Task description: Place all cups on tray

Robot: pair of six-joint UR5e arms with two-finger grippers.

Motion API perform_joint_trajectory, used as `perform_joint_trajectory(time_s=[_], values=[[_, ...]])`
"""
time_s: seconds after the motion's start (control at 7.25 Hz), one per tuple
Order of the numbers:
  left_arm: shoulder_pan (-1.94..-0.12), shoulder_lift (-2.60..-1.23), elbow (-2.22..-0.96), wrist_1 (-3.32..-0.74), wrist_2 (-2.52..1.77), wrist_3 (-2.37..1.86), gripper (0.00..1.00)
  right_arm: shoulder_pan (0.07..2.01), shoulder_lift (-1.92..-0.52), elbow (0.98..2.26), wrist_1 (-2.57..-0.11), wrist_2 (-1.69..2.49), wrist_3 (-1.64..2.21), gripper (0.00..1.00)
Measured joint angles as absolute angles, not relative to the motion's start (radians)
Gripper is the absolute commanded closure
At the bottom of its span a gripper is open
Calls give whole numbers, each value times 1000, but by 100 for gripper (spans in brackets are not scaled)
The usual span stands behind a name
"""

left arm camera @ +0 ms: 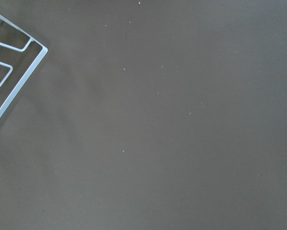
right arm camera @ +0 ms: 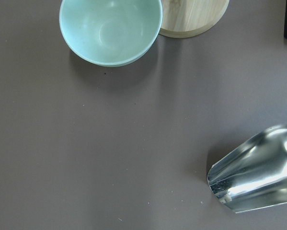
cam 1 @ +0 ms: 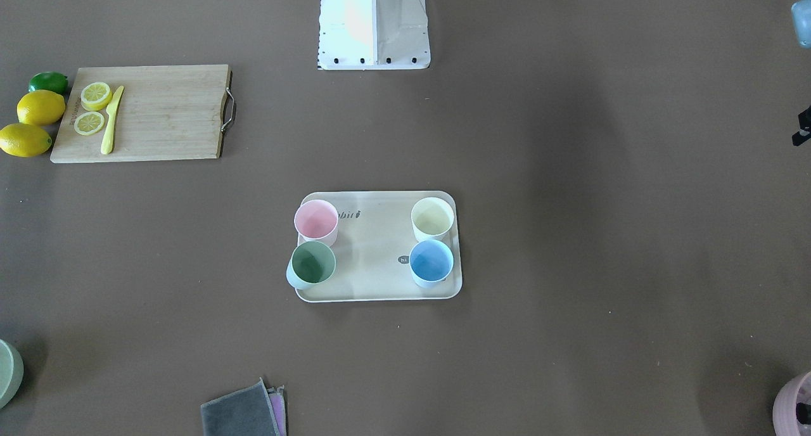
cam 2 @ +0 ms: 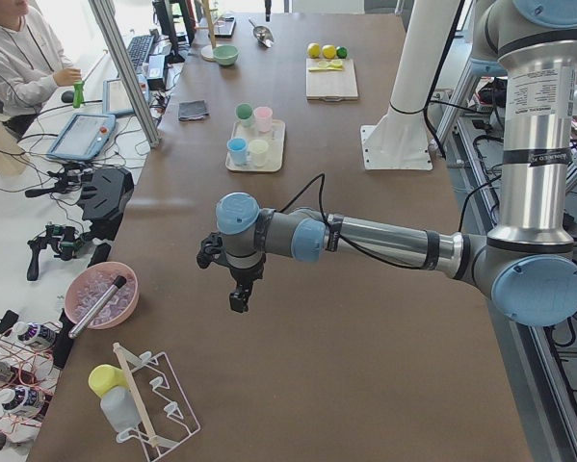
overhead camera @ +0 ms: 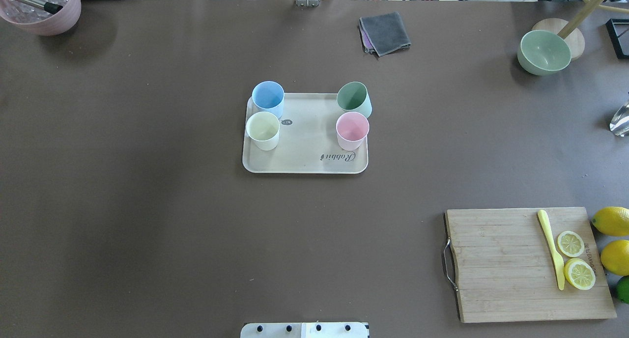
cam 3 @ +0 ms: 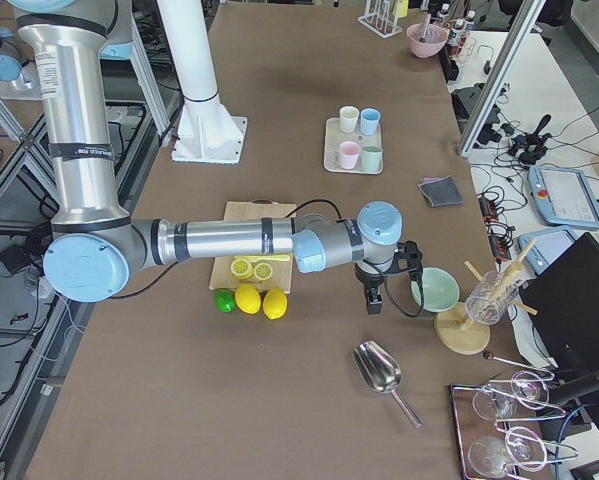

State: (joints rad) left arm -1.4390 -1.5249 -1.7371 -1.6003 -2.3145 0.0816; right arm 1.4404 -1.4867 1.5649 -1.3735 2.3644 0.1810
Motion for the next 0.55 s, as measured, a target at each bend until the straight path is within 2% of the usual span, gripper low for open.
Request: perform_joint_trajectory(time_s=[0.55], values=[[-1440, -1536, -1722, -1615, -2313, 83, 2, 1432, -1476, 1563, -1375, 2362, 181, 0]])
